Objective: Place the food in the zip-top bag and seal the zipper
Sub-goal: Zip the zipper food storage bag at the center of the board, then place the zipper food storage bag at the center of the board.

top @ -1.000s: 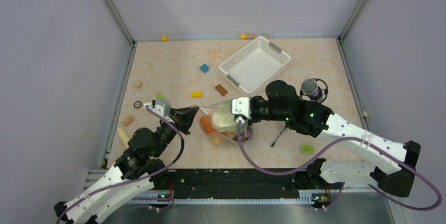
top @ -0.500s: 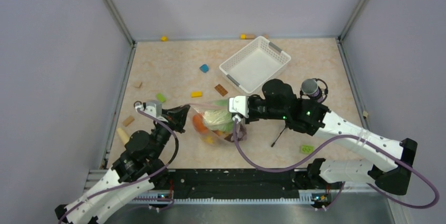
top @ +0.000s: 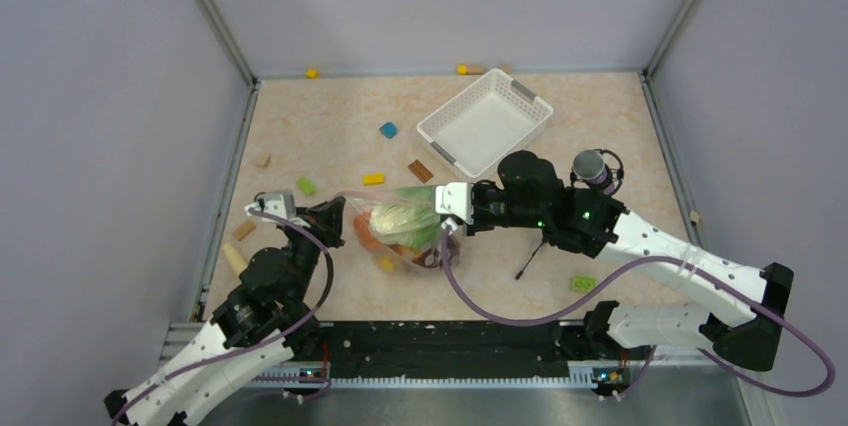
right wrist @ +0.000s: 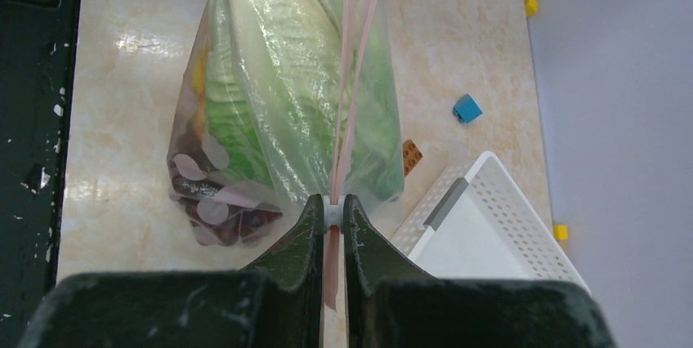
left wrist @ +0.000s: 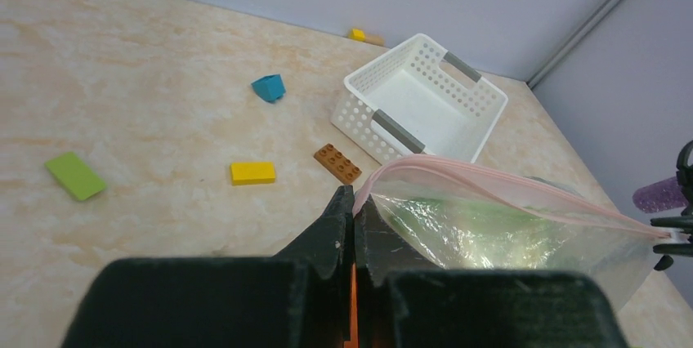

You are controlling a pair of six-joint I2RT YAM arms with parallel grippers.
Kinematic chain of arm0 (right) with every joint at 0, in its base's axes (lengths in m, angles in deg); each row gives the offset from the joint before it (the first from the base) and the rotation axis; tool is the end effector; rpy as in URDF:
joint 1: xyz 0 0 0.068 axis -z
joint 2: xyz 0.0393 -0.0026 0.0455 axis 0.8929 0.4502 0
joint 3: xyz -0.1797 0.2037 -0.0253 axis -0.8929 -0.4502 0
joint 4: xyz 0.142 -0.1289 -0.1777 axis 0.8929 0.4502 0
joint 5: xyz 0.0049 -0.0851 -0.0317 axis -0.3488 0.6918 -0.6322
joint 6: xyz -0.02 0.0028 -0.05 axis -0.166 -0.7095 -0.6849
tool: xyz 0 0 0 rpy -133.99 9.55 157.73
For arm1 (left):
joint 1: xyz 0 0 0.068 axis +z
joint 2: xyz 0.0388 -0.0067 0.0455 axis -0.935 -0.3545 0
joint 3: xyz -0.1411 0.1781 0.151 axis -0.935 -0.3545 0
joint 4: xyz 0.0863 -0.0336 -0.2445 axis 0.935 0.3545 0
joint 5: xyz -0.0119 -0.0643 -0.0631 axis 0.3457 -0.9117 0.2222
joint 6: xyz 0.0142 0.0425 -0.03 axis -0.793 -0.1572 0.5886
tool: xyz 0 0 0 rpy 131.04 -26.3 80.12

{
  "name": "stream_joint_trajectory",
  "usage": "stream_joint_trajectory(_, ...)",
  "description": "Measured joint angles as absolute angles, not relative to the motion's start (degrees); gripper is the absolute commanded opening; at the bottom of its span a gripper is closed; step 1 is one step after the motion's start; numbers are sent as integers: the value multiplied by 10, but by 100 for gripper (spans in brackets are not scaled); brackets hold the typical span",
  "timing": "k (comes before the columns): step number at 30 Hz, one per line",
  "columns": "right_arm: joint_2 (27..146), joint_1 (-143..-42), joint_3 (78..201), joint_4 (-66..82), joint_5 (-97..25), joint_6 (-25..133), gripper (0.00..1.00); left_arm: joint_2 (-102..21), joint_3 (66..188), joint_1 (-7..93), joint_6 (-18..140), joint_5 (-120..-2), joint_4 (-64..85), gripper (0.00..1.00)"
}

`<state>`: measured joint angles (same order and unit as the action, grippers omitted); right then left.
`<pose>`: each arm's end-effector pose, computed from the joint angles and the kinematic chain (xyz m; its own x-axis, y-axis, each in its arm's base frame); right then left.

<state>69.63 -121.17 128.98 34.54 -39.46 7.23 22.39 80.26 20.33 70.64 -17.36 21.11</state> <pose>0.1250 0.2130 0.3668 0.4138 -0.5203 -0.7470 -0.8604 0.0447 -0.5077 0.0746 -0.0542 0.2925 -0.0384 -0.4088 -0.9118 0.2351 0.8832 -0.4059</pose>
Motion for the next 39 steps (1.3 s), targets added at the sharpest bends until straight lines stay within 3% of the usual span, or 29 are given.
stream_joint_trajectory(13, 696, -1211, 1290, 354, -403, 76, 0, 232, 844, 204, 760, -103, 296, 0)
stream_joint_trajectory(24, 704, -1211, 1290, 318, -482, 110, 0, 242, 893, 204, 789, -68, 360, 0)
stream_joint_trajectory(34, 841, -1208, 1376, 214, -553, 373, 0, 195, 987, 205, 740, 91, 331, 0)
stream_joint_trajectory(39, 837, -1208, 1287, 85, -534, 536, 0, 81, 1014, 209, 708, 149, 288, 0)
